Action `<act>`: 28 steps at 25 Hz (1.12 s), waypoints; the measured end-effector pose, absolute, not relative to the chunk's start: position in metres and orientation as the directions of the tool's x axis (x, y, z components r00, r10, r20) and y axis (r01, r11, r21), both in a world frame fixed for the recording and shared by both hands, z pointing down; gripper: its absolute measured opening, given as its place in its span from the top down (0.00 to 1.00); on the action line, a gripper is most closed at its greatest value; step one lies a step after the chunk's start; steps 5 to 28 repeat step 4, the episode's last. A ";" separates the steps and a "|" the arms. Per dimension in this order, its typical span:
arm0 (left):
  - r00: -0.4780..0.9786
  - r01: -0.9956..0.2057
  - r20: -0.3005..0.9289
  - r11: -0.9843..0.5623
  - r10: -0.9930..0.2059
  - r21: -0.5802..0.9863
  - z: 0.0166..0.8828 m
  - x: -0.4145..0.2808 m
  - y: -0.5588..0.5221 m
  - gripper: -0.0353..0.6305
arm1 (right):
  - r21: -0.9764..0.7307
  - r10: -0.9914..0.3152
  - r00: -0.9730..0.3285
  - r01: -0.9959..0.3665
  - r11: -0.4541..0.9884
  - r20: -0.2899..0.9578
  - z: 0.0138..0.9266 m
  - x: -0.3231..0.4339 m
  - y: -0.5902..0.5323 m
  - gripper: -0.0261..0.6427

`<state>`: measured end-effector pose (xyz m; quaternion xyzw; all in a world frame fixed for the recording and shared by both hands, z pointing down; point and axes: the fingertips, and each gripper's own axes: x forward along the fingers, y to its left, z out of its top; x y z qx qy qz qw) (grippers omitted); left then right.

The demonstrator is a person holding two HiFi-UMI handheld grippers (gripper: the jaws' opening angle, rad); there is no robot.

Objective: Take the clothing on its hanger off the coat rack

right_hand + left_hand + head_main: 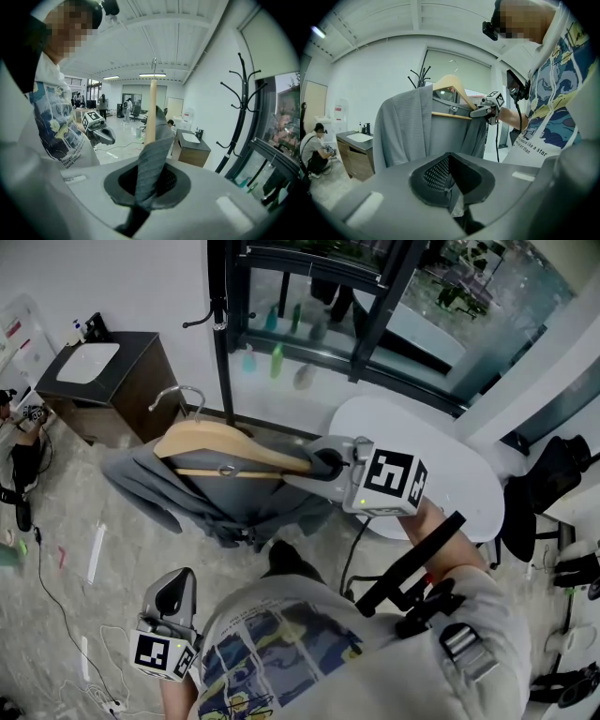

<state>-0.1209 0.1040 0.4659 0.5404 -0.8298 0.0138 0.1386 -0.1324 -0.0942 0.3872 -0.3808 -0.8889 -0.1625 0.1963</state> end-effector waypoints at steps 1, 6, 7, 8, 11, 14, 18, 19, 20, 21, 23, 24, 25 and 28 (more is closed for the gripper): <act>-0.379 -0.900 0.245 0.417 -0.892 0.128 0.466 -0.121 0.104 0.94 | 0.140 0.614 -0.632 0.742 0.656 0.472 0.387 -0.133 -0.094 0.95; -0.380 -0.899 0.248 0.419 -0.891 0.129 0.466 -0.120 0.105 0.94 | 0.140 0.623 -0.628 0.748 0.649 0.467 0.385 -0.133 -0.091 0.95; -0.380 -0.899 0.248 0.419 -0.891 0.129 0.466 -0.120 0.105 0.94 | 0.140 0.623 -0.628 0.748 0.649 0.467 0.385 -0.133 -0.091 0.95; -0.380 -0.899 0.248 0.419 -0.891 0.129 0.466 -0.120 0.105 0.94 | 0.140 0.623 -0.628 0.748 0.649 0.467 0.385 -0.133 -0.091 0.95; -0.380 -0.899 0.248 0.419 -0.891 0.129 0.466 -0.120 0.105 0.94 | 0.140 0.623 -0.628 0.748 0.649 0.467 0.385 -0.133 -0.091 0.95; -0.380 -0.899 0.248 0.419 -0.891 0.129 0.466 -0.120 0.105 0.94 | 0.140 0.623 -0.628 0.748 0.649 0.467 0.385 -0.133 -0.091 0.95; -0.380 -0.899 0.248 0.419 -0.891 0.129 0.466 -0.120 0.105 0.94 | 0.140 0.623 -0.628 0.748 0.649 0.467 0.385 -0.133 -0.091 0.95; -0.380 -0.899 0.248 0.419 -0.891 0.129 0.466 -0.120 0.105 0.94 | 0.140 0.623 -0.628 0.748 0.649 0.467 0.385 -0.133 -0.091 0.95; -0.380 -0.899 0.248 0.419 -0.891 0.129 0.466 -0.120 0.105 0.94 | 0.140 0.623 -0.628 0.748 0.649 0.467 0.385 -0.133 -0.091 0.95; -0.380 -0.899 0.248 0.419 -0.891 0.129 0.466 -0.120 0.105 0.94 | 0.140 0.623 -0.628 0.748 0.649 0.467 0.385 -0.133 -0.091 0.95; -0.380 -0.899 0.248 0.419 -0.891 0.129 0.466 -0.120 0.105 0.94 | 0.140 0.623 -0.628 0.748 0.649 0.467 0.385 -0.133 -0.091 0.95; -0.380 -0.899 0.248 0.419 -0.891 0.129 0.466 -0.120 0.105 0.94 | 0.140 0.623 -0.628 0.748 0.649 0.467 0.385 -0.133 -0.091 0.95; -0.380 -0.899 0.248 0.419 -0.891 0.129 0.466 -0.120 0.105 0.94 | 0.140 0.623 -0.628 0.748 0.649 0.467 0.385 -0.133 -0.091 0.95; -0.380 -0.899 0.248 0.419 -0.891 0.129 0.466 -0.120 0.105 0.94 | 0.140 0.623 -0.628 0.748 0.649 0.467 0.385 -0.133 -0.091 0.95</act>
